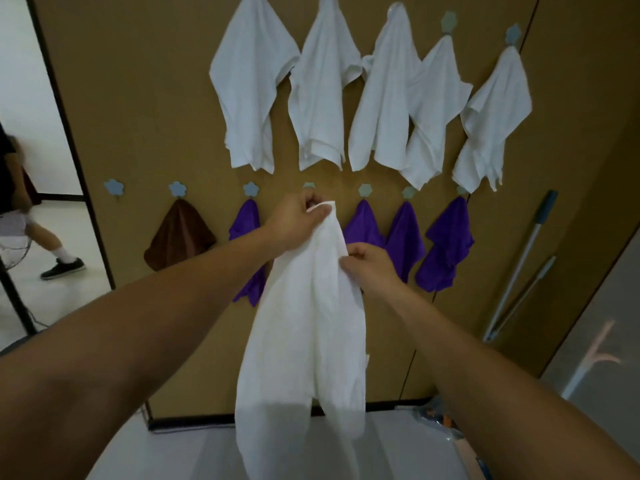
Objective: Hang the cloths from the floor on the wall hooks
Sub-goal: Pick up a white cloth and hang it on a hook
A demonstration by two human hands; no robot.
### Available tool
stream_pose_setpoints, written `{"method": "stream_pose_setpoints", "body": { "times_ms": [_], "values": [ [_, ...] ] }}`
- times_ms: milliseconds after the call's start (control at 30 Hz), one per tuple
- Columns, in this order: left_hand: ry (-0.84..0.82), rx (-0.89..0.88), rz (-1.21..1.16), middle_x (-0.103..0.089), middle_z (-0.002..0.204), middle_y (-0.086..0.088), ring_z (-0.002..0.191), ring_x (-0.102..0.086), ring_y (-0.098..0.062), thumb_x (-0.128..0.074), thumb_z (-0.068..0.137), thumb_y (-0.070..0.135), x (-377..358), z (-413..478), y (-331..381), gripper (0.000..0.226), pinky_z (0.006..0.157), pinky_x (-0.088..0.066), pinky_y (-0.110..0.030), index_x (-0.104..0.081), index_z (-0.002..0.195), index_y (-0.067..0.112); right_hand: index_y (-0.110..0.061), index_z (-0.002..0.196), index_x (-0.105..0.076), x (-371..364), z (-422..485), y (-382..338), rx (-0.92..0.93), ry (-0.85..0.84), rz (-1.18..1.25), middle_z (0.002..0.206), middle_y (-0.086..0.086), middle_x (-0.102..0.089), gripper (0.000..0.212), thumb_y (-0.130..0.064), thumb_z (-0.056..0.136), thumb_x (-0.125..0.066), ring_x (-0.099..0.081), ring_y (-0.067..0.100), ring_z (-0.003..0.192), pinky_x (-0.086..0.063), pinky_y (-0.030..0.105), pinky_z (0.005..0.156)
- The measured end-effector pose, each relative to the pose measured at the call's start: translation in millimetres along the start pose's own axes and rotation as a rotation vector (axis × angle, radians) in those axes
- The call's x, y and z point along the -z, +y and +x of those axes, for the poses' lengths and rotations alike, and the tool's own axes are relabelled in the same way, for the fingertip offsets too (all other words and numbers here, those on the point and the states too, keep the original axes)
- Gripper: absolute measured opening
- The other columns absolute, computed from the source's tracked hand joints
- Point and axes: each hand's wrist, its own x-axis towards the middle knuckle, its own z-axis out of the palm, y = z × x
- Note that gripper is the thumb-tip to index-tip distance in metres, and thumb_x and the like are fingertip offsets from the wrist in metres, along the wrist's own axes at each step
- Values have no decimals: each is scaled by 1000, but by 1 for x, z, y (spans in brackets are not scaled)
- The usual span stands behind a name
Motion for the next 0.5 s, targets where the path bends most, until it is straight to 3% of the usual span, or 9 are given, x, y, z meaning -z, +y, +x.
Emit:
{"method": "stream_pose_setpoints", "body": {
  "times_ms": [33, 100, 133, 267, 367, 500],
  "values": [
    [8, -11, 60, -65, 107, 1, 97, -59, -8, -56, 96, 24, 4, 3, -1, 23, 75, -37, -1, -63, 113, 11, 3, 98, -68, 1, 1, 6, -12, -45, -58, 86, 11, -68, 18, 6, 85, -56, -61, 15, 70, -51, 19, 61],
    [-11, 18, 137, -60, 129, -3, 118, -54, -16, -52, 98, 24, 15, 7, -1, 35, 96, -36, -14, -58, 128, 10, -2, 90, -67, 6, 4, 21, -30, -179, -219, 82, 9, -64, 12, 5, 84, -59, -57, 11, 66, -47, 16, 57],
    [-25, 60, 160, -57, 132, -3, 121, -52, -17, -50, 98, 26, 22, 9, -1, 37, 99, -36, -21, -56, 131, 11, -6, 85, -65, 8, 7, 30, -37, -230, -280, 79, 6, -62, 10, 4, 84, -61, -55, 9, 64, -46, 14, 54],
    [-55, 124, 262, -67, 102, -9, 84, -60, -13, -52, 97, 26, 46, 13, 2, 27, 76, -44, -32, -69, 102, 6, -13, 71, -57, 15, 20, 79, -123, -231, -436, 72, 0, -56, 17, -3, 81, -65, -53, 11, 65, -43, 24, 60],
    [42, 144, 283, -65, 88, -4, 80, -60, -17, -53, 95, 37, 60, 14, 5, 29, 73, -47, -34, -66, 89, 12, -15, 67, -50, 17, 27, 106, -179, -95, -398, 69, -2, -53, 20, -13, 81, -64, -51, 11, 62, -38, 24, 55],
    [308, 210, 130, -65, 92, 5, 85, -60, -12, -53, 94, 42, 81, 17, -1, 23, 75, -46, -29, -65, 92, 23, -17, 68, -47, 25, 40, 118, -248, -44, -376, 69, -1, -53, 19, -14, 80, -62, -54, 16, 64, -41, 25, 56]
  ]
}}
